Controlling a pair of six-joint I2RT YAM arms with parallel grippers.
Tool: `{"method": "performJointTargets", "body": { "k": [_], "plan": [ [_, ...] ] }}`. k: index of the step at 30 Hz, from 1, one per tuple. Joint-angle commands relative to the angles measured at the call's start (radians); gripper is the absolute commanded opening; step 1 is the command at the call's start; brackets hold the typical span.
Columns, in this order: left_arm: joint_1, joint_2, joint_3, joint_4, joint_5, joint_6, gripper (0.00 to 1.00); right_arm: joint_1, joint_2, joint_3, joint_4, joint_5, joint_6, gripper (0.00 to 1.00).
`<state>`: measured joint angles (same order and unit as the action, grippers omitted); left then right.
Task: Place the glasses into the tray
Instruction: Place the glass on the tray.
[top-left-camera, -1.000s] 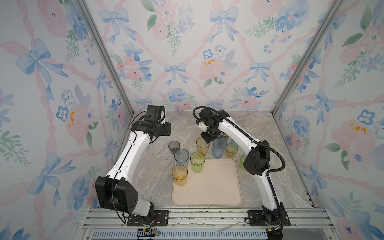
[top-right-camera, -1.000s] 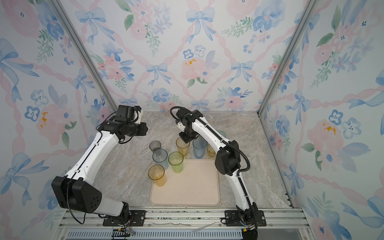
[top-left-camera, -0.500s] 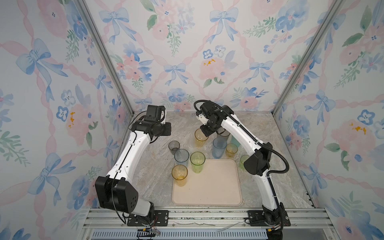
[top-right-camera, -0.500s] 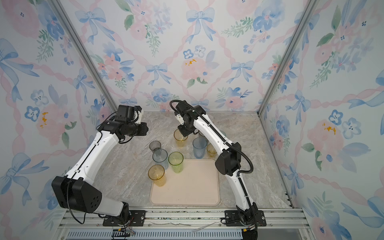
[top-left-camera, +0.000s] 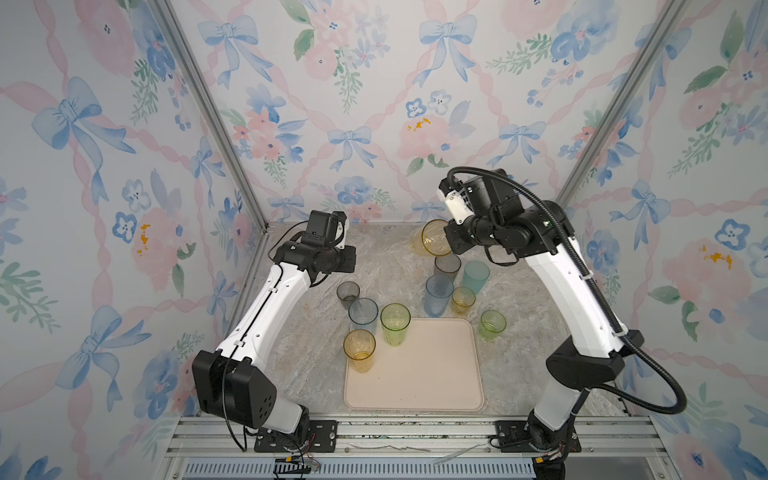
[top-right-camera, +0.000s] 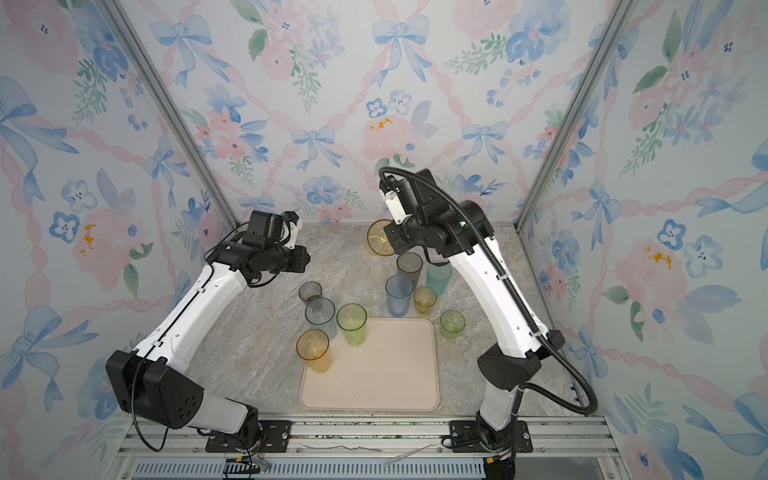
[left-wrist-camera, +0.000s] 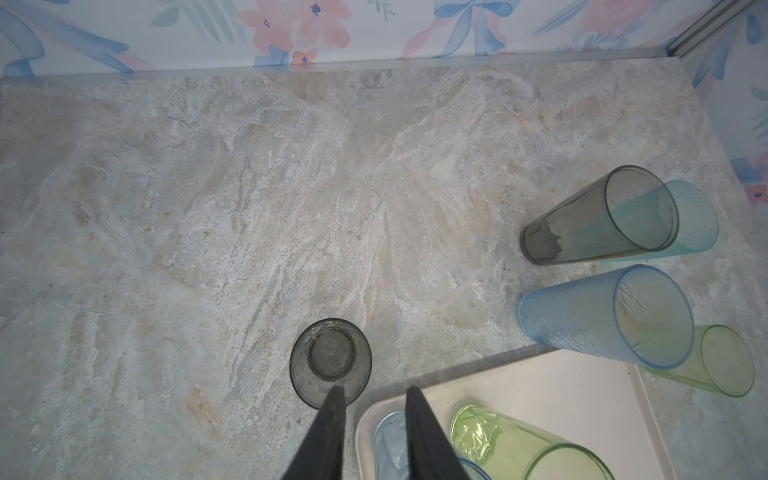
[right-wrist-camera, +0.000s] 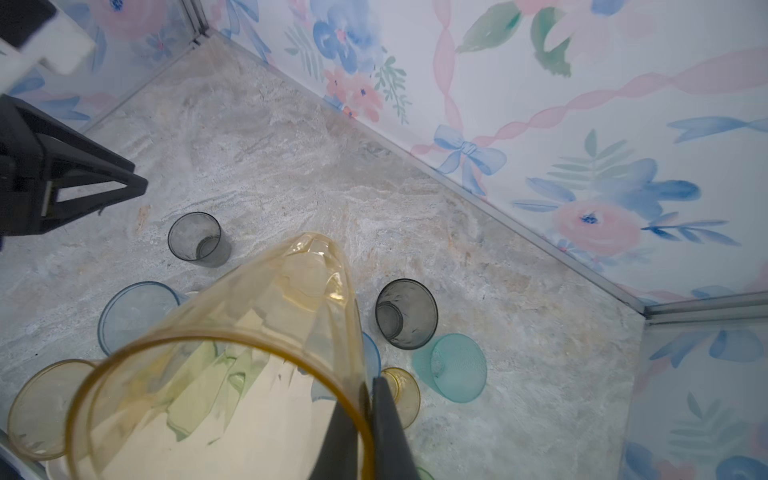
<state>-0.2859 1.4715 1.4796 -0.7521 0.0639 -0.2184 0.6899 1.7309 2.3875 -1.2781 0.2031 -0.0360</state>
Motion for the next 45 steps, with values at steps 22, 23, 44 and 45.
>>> {"method": "performJointTargets", "body": {
  "k": [22,23,44,45],
  "plan": [
    [-0.074,-0.042,0.048,0.026,-0.065,-0.070,0.28,0.499,-0.467,-0.886,0.036,-0.008,0.419,0.00],
    [-0.077,-0.043,0.048,0.026,-0.068,-0.071,0.28,0.500,-0.455,-0.900,0.066,-0.009,0.416,0.00],
    [-0.083,-0.100,0.004,0.024,-0.065,-0.064,0.29,0.435,-0.082,-0.834,0.230,-0.169,0.243,0.00],
    [-0.082,-0.100,0.003,0.024,-0.066,-0.063,0.29,0.432,-0.058,-0.822,0.222,-0.168,0.242,0.00]
  ]
}}
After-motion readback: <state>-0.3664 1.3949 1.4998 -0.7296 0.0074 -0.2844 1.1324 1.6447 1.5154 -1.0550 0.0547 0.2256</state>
